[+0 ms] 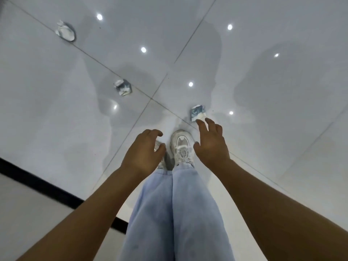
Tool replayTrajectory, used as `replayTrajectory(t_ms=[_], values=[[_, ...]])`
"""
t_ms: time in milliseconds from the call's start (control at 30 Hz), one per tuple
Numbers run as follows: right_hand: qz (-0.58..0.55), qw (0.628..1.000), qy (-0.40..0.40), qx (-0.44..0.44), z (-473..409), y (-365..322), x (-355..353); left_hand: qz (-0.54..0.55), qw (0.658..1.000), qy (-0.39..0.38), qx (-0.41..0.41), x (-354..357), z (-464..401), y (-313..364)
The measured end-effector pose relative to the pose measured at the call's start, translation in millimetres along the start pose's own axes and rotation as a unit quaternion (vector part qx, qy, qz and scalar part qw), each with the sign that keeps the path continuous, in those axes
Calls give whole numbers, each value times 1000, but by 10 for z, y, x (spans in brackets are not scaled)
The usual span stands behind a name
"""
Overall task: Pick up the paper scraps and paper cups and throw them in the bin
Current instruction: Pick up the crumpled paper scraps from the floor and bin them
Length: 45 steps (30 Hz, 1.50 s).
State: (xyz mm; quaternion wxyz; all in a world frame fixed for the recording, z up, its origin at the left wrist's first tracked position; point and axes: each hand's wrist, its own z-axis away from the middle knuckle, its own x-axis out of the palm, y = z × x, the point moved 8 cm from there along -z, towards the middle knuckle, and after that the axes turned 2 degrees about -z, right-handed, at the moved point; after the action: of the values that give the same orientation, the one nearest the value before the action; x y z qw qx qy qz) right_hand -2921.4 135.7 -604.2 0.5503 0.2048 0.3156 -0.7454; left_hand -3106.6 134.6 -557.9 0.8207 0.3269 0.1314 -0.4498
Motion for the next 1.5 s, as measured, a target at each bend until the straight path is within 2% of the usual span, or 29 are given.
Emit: replayTrajectory(t_ms=[200,333,433,633,933,1100,1267,1500], values=[[-30,999,39,-1,-1105,478,661,-10,1000,-5,-6,749,-927,-427],[-26,999,36,-19,-1690,657,999,-6,1000,6,-1,1052,-1439,-658],[-18,999,22,-36,-1881,715,1208,0,1000,12,0,1181,-1659,-776],[-82,994,46,-54,-1738,655,1236,43,999,7,-25,1184,-1665,-782],[-122,986,39,-109,-951,-134,461,110,992,5,-53,501,-1146,-253],[-153,979,0,-136,-523,-627,-182,143,988,1,-55,11,-748,96],[-163,975,-11,-152,-172,-1054,-701,186,982,19,-31,-505,-368,401],[-142,976,-21,-164,45,-1461,-1121,170,982,75,-40,-1082,12,468]])
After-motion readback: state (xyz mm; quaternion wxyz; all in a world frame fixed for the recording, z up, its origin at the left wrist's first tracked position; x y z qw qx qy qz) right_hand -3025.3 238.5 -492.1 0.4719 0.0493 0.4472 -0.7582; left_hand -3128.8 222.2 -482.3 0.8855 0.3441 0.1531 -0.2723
